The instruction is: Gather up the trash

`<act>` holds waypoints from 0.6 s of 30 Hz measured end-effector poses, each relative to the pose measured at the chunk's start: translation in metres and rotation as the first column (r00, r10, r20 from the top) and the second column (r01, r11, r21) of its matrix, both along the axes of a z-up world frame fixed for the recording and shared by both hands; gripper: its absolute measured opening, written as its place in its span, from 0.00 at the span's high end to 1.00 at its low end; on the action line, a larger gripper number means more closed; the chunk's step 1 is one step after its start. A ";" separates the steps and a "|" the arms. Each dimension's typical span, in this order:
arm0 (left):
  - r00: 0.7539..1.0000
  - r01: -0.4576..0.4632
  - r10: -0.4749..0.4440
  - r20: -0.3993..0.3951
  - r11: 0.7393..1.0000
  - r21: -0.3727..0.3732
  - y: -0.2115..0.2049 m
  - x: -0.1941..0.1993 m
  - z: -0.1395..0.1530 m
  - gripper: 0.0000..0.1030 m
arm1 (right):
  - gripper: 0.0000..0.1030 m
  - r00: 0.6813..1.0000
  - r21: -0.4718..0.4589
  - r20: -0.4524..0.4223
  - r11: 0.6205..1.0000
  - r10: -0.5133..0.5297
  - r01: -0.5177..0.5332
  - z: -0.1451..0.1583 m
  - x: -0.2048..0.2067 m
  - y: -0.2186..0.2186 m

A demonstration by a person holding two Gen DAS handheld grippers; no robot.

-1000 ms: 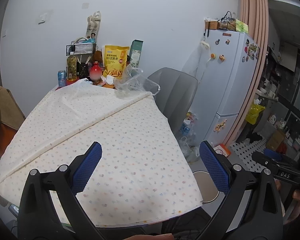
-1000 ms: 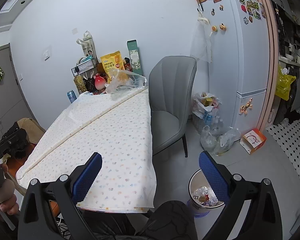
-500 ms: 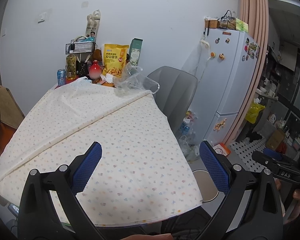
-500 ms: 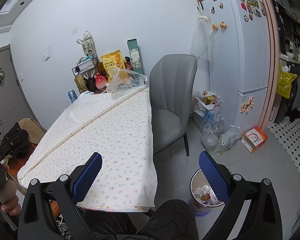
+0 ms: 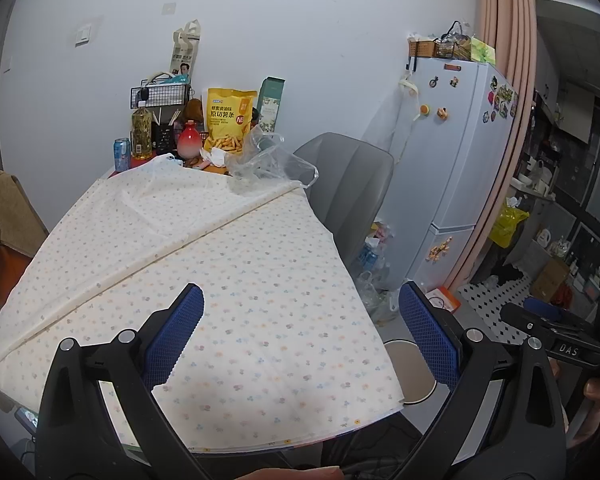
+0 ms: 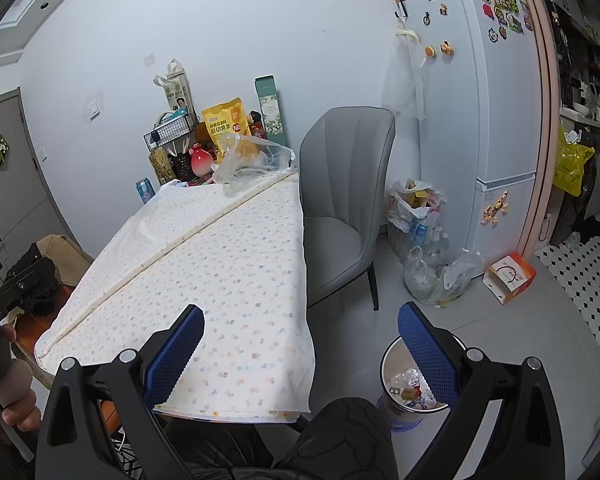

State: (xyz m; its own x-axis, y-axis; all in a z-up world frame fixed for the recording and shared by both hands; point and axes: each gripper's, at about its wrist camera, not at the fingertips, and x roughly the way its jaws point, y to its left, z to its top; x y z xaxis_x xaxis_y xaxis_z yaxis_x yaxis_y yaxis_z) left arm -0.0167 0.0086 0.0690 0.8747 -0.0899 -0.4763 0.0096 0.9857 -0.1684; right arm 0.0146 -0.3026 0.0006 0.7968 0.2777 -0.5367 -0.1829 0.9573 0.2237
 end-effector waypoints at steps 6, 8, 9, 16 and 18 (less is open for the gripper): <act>1.000 0.002 -0.002 0.002 1.000 0.002 0.000 0.000 0.000 0.06 | 0.08 1.000 0.000 -0.002 1.000 0.001 -0.001 -0.001 0.000 0.000; 1.000 0.001 -0.001 0.001 1.000 0.003 0.000 0.000 0.000 0.06 | 0.08 1.000 -0.002 -0.002 1.000 0.001 -0.001 -0.002 0.000 0.000; 1.000 0.000 0.000 0.001 1.000 0.003 0.000 0.000 0.000 0.06 | 0.08 1.000 -0.001 -0.002 1.000 0.000 0.000 -0.001 0.000 0.001; 1.000 0.002 -0.002 -0.001 1.000 0.007 -0.003 -0.001 0.000 0.06 | 0.08 1.000 0.000 -0.003 1.000 0.000 0.000 -0.001 0.000 0.000; 1.000 -0.001 0.001 -0.002 1.000 0.007 -0.003 -0.001 0.000 0.06 | 0.08 1.000 0.000 -0.003 1.000 0.000 0.000 -0.001 0.001 0.000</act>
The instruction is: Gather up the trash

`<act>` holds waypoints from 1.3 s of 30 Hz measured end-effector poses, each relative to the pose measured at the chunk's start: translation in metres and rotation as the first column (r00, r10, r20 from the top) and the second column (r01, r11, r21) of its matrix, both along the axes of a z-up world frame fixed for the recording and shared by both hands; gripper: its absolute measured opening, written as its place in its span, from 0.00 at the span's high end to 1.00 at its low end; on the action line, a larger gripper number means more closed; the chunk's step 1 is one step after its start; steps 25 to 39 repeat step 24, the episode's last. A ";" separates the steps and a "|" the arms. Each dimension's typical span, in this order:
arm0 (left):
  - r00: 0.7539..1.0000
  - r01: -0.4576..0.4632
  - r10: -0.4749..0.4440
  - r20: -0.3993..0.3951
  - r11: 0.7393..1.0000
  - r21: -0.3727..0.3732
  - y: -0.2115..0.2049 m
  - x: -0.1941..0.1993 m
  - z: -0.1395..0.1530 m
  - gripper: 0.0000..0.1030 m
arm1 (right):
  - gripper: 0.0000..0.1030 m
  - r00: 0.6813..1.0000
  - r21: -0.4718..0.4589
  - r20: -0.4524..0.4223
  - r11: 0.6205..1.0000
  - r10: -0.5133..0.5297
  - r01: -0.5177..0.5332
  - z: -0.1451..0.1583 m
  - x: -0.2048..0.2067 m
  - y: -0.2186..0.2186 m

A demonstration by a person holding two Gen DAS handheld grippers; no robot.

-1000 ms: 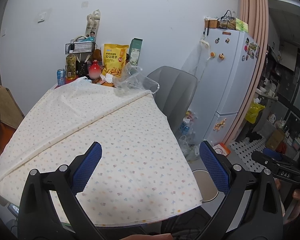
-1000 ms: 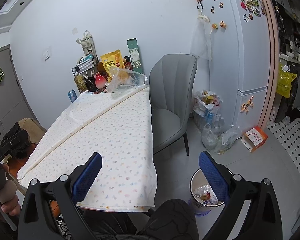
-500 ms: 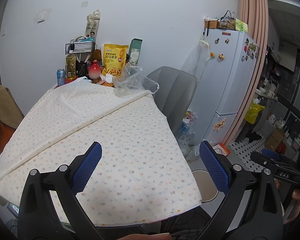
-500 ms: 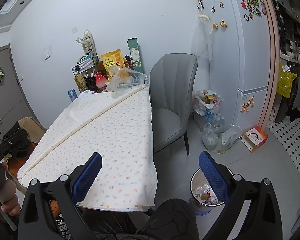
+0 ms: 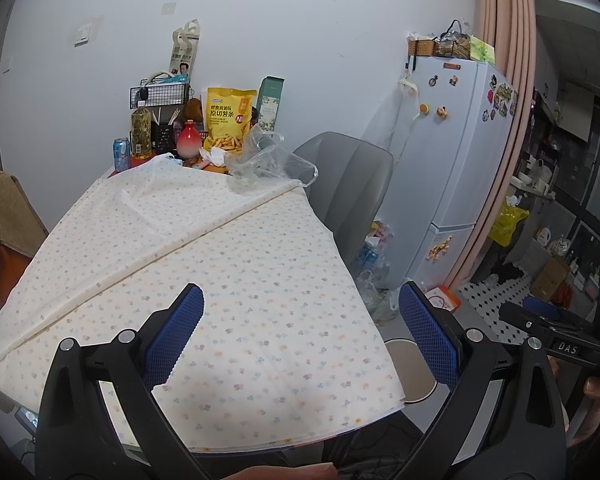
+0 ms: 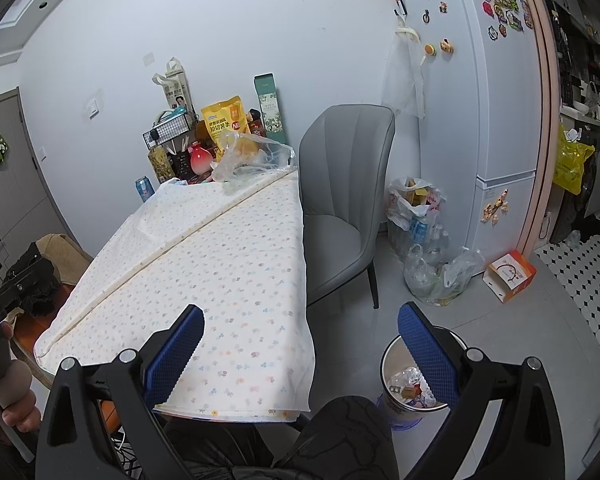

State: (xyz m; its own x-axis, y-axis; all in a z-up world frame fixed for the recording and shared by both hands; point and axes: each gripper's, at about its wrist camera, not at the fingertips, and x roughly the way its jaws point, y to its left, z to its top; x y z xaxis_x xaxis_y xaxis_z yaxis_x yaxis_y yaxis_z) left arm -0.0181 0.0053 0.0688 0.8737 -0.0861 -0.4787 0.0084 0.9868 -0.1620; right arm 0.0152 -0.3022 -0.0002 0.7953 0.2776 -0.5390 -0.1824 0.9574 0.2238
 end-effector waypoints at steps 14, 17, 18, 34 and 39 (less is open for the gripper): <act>1.000 0.006 -0.006 -0.007 1.000 0.000 0.002 0.003 -0.003 0.06 | 0.08 1.000 -0.004 -0.016 1.000 0.003 -0.003 -0.010 0.002 0.003; 1.000 0.010 -0.010 -0.015 1.000 0.003 0.001 0.004 -0.006 0.06 | 0.08 1.000 -0.002 -0.020 1.000 0.004 -0.004 -0.011 0.003 0.004; 1.000 0.015 -0.015 -0.019 1.000 0.004 0.000 0.004 -0.008 0.06 | 0.08 1.000 -0.002 -0.021 1.000 0.005 -0.005 -0.011 0.003 0.004; 0.999 0.026 -0.026 -0.038 1.000 -0.006 0.002 0.010 -0.017 0.06 | 0.08 0.999 -0.006 -0.039 1.000 0.004 -0.005 -0.018 0.008 0.004; 0.999 0.026 -0.026 -0.038 1.000 -0.006 0.002 0.010 -0.017 0.06 | 0.08 0.999 -0.006 -0.039 1.000 0.004 -0.005 -0.018 0.008 0.004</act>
